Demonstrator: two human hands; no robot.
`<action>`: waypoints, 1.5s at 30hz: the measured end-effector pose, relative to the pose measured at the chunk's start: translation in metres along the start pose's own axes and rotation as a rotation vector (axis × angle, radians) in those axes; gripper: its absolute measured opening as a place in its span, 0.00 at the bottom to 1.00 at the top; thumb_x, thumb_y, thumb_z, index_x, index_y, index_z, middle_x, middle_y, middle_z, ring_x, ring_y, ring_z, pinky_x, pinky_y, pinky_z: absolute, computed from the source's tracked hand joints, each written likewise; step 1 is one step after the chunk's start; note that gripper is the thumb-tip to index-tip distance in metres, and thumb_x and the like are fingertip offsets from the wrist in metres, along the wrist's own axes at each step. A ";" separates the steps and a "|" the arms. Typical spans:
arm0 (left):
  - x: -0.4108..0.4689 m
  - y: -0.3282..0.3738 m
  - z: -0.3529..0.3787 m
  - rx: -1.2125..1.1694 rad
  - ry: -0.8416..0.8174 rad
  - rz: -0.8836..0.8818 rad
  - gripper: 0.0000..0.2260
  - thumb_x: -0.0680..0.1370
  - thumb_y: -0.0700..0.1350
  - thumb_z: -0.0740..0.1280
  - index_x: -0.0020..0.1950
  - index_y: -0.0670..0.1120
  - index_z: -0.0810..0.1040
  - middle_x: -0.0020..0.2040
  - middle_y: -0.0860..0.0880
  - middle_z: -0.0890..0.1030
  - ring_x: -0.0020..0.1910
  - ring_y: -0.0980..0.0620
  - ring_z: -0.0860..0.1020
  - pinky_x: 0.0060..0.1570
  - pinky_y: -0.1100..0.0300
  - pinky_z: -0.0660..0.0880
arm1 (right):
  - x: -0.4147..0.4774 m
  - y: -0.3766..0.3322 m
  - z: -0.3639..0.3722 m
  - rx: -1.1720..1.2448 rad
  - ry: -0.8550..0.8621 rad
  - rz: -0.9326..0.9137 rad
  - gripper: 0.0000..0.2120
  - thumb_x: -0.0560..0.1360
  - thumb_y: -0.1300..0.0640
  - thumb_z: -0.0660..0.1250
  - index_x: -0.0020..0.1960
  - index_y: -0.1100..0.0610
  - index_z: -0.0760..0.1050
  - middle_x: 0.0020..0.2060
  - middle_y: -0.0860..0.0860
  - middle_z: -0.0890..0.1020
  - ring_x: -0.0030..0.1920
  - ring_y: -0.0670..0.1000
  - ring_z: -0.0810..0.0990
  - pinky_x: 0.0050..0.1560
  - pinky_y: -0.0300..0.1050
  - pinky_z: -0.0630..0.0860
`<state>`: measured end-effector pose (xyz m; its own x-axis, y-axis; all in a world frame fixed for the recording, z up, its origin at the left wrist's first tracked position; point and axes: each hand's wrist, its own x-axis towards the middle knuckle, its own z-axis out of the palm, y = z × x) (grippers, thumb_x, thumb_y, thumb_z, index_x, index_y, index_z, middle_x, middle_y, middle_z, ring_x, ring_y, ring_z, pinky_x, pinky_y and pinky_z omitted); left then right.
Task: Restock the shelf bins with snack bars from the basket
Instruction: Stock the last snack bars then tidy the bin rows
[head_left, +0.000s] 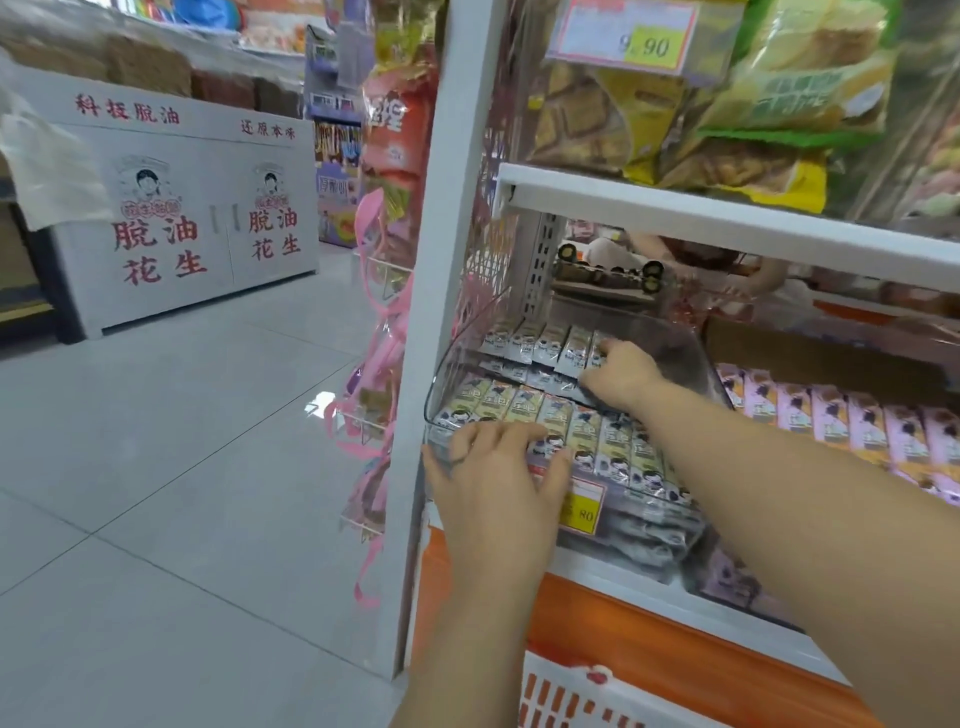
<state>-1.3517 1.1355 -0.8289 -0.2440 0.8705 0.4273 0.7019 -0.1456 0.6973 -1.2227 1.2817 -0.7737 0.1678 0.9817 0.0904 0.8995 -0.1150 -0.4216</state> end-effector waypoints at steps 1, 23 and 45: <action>0.000 0.000 0.001 -0.009 0.012 0.005 0.14 0.76 0.58 0.64 0.60 0.57 0.78 0.60 0.57 0.77 0.66 0.54 0.65 0.72 0.47 0.47 | -0.001 0.000 -0.001 -0.042 -0.028 0.007 0.27 0.75 0.57 0.65 0.72 0.59 0.64 0.67 0.61 0.72 0.62 0.61 0.74 0.58 0.47 0.73; -0.073 -0.024 -0.038 0.372 -0.065 0.520 0.10 0.70 0.43 0.63 0.48 0.49 0.81 0.45 0.51 0.82 0.44 0.46 0.81 0.56 0.51 0.68 | -0.231 0.094 -0.011 -0.010 -0.181 -0.658 0.09 0.76 0.55 0.65 0.54 0.49 0.80 0.46 0.45 0.83 0.45 0.47 0.80 0.47 0.45 0.76; -0.191 -0.167 0.004 0.273 -0.423 0.268 0.11 0.71 0.33 0.70 0.50 0.45 0.82 0.52 0.50 0.79 0.58 0.48 0.68 0.50 0.60 0.69 | -0.330 0.203 0.251 -0.279 -1.111 -0.427 0.08 0.77 0.50 0.60 0.46 0.55 0.73 0.43 0.54 0.78 0.43 0.56 0.76 0.42 0.47 0.74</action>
<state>-1.4202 0.9951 -1.0293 0.2166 0.9404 0.2620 0.8633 -0.3099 0.3984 -1.1971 0.9730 -1.1156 -0.4752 0.5284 -0.7035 0.8766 0.3538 -0.3263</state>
